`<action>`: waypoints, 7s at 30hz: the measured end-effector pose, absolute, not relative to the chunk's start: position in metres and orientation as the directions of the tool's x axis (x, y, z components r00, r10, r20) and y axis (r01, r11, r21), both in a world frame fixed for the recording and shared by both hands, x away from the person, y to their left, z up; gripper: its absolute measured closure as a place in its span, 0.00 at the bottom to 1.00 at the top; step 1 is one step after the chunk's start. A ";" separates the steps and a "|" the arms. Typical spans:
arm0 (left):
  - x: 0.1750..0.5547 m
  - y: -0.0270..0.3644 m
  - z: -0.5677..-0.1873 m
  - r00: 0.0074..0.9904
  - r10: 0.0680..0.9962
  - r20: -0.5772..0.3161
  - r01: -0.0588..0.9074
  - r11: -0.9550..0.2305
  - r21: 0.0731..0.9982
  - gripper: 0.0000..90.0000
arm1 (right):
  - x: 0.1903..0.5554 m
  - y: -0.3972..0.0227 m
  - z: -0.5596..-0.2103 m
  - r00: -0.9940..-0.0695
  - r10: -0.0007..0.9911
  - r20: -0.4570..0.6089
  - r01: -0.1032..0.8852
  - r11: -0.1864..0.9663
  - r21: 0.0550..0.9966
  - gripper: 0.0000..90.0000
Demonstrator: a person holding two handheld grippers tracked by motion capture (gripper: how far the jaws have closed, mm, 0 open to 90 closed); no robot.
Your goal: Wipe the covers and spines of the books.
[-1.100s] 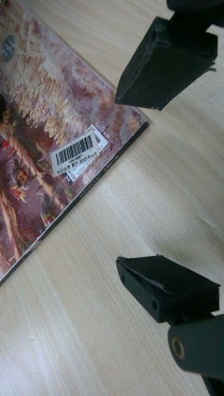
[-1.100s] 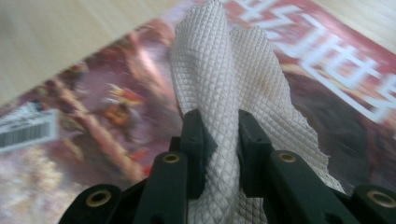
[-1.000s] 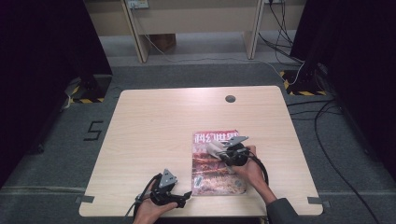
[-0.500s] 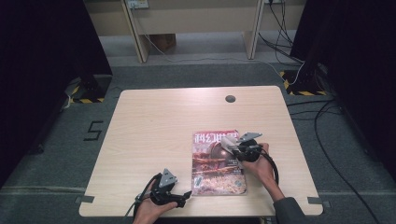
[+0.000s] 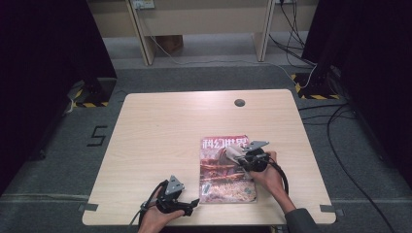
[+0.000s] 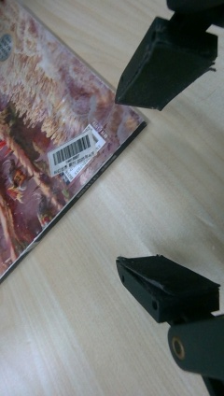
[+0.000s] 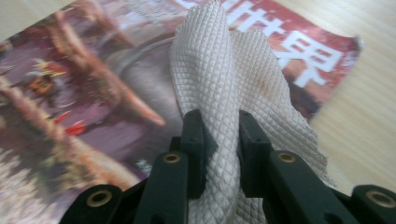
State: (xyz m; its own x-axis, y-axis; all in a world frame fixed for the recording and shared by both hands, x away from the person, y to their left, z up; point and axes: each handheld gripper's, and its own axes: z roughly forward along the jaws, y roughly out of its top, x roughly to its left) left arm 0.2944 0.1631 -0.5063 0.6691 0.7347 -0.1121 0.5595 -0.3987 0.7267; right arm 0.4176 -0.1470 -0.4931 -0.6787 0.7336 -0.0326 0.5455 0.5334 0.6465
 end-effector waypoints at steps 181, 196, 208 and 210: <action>0.295 0.196 -0.499 0.541 0.836 -0.094 0.598 -0.303 0.742 0.18 | 0.324 -0.128 -0.493 -0.826 0.563 -0.030 0.419 0.649 0.635 0.86; 0.305 0.137 -0.510 0.600 0.795 -0.090 0.578 -0.354 0.735 0.18 | 0.323 -0.152 -0.493 -0.785 0.619 -0.042 0.456 0.622 0.637 0.86; 0.306 0.128 -0.513 0.621 0.783 -0.035 0.557 -0.410 0.722 0.15 | 0.324 -0.160 -0.492 -0.765 0.640 -0.068 0.467 0.624 0.626 0.86; 0.305 0.127 -0.513 0.621 0.783 -0.026 0.549 -0.412 0.727 0.15 | 0.328 -0.159 -0.492 -0.761 0.644 -0.075 0.468 0.626 0.624 0.86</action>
State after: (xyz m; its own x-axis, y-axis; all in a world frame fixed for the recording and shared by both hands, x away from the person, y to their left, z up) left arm 0.3053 0.1274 -0.5131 0.6215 0.7830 -0.0255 0.5491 -0.4121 0.7271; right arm 0.3276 -0.1590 -0.4916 -0.7610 0.6443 -0.0754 0.4682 0.6260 0.6236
